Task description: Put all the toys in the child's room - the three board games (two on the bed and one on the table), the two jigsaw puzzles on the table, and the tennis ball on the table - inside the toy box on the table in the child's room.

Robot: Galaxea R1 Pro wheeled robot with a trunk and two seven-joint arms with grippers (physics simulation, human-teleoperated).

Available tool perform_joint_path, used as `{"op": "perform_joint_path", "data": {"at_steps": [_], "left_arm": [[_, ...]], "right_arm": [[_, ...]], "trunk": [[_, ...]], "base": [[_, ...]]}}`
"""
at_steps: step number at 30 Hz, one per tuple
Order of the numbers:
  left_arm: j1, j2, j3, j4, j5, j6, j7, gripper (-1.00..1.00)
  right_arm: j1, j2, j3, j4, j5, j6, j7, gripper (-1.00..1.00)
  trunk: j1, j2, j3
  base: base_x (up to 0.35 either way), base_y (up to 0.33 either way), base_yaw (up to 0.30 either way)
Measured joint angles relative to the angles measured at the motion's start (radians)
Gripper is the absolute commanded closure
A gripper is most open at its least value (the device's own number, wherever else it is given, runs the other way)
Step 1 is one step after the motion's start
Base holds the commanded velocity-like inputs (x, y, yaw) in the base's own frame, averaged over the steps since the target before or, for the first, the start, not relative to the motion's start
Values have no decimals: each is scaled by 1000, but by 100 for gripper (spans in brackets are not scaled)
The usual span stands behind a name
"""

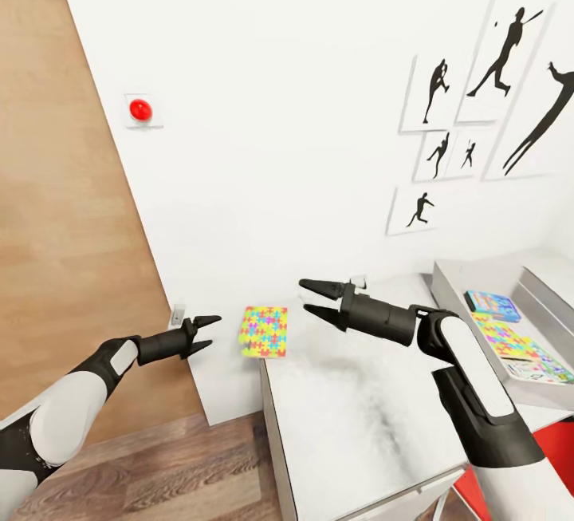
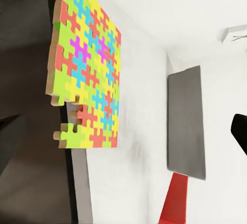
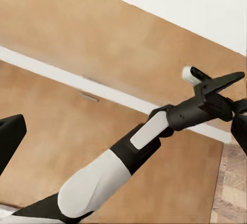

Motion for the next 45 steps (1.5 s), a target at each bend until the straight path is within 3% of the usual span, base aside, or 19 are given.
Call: {"op": "perform_joint_path", "data": {"at_steps": [2, 6, 45], "left_arm": [[0, -1, 0, 0, 0, -1, 2, -100], [0, -8, 0, 0, 0, -3, 4, -100], [0, -12, 0, -1, -1, -6, -8, -100]], "right_arm": [[-60, 3, 1, 0, -1, -3, -13, -100], [-93, 5, 1, 0, -2, -4, -35, -100], [-103, 5, 40, 0, 9, -5, -44, -100]], "trunk": [[8, -14, -6], [23, -42, -19], [173, -315, -141]], "base": [[0, 0, 0], [0, 0, 0], [0, 0, 0]]}}
